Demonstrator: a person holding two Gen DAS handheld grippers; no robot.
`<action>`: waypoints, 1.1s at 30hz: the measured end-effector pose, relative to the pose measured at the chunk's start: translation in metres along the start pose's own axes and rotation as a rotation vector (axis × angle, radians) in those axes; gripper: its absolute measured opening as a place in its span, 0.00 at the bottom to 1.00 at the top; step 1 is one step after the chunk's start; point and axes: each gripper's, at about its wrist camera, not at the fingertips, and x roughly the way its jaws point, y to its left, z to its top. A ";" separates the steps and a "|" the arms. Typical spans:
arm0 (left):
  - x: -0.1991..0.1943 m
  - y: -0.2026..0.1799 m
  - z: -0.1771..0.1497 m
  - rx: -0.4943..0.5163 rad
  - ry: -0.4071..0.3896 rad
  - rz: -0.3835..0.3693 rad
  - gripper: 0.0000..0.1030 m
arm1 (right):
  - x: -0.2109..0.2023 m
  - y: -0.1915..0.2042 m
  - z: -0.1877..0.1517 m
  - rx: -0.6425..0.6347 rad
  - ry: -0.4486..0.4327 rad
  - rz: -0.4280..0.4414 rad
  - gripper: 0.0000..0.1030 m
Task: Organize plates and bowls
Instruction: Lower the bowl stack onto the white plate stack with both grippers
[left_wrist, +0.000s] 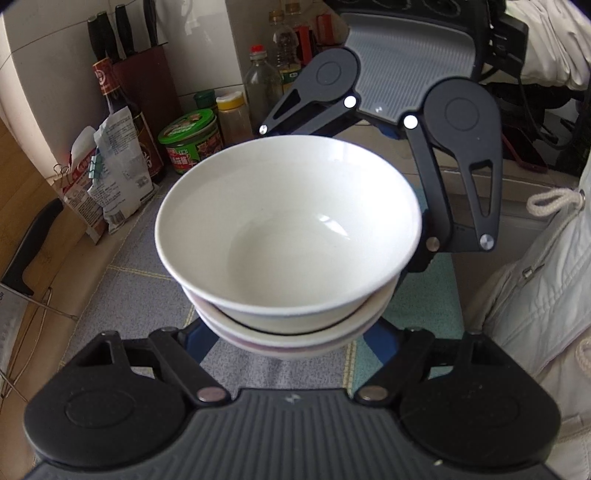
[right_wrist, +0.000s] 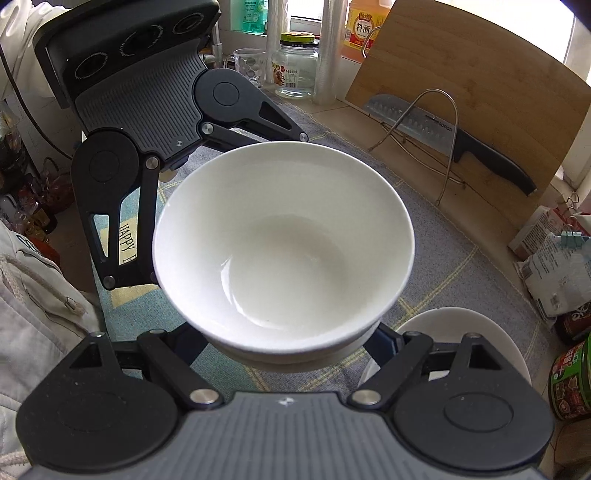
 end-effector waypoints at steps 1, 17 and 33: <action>0.004 0.000 0.006 0.006 -0.003 -0.001 0.81 | -0.003 -0.003 -0.003 0.003 0.000 -0.004 0.88; 0.057 0.015 0.062 0.064 -0.026 -0.005 0.81 | -0.042 -0.060 -0.048 0.031 0.004 -0.078 0.88; 0.113 0.034 0.079 0.065 -0.014 -0.033 0.81 | -0.035 -0.099 -0.077 0.067 0.040 -0.112 0.88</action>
